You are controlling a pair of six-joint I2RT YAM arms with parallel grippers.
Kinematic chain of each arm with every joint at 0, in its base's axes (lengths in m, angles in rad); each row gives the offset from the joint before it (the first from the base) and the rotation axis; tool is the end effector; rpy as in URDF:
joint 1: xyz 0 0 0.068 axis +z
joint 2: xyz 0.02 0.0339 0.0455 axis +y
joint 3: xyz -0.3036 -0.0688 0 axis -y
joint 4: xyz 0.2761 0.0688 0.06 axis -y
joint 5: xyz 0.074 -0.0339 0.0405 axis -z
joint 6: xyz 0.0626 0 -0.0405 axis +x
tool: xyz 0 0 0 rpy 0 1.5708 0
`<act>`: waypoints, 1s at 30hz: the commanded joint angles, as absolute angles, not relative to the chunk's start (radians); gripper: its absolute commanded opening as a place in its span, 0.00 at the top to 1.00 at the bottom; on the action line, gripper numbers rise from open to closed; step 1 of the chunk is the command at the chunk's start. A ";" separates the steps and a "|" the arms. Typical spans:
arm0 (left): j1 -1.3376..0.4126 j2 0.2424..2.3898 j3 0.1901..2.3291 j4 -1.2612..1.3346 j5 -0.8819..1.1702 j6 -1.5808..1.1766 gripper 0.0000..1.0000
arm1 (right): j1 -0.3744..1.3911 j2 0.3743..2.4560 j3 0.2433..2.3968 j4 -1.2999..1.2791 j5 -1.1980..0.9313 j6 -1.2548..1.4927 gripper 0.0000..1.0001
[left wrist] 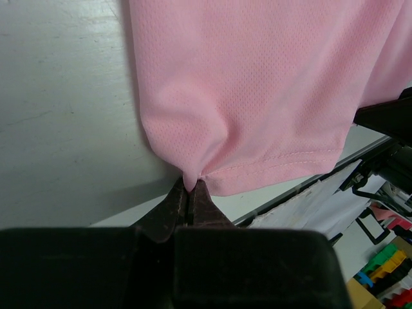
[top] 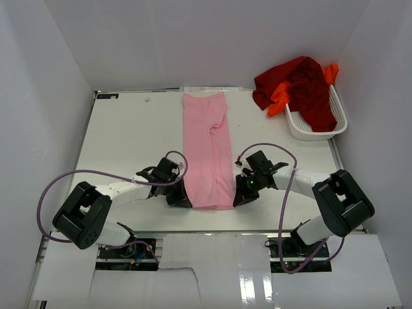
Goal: Fold and stack the t-shirts
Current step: Grab the bottom of the folded rectangular tshirt with both arms
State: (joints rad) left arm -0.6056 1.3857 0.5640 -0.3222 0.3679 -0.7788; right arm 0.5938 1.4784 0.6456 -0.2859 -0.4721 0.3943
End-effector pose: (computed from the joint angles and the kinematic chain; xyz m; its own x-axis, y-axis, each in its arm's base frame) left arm 0.1935 -0.1613 0.1301 -0.9918 -0.1105 -0.0647 -0.0605 0.8497 -0.5239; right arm 0.2152 0.1796 0.1352 -0.9430 -0.2238 -0.2462 -0.3257 0.7722 0.5455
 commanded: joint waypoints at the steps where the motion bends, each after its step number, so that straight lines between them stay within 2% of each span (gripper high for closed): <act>1: -0.611 1.379 0.571 -0.373 0.351 -0.761 1.00 | 0.610 1.447 0.627 -0.281 -0.494 0.420 0.92; 14: -0.611 1.342 0.664 -0.431 0.397 -0.778 1.00 | 0.640 1.427 0.667 -0.321 -0.492 0.423 0.92; 30: -0.611 1.278 0.729 -0.541 0.367 -0.790 1.00 | 0.641 1.266 0.712 -0.449 -0.483 0.419 0.92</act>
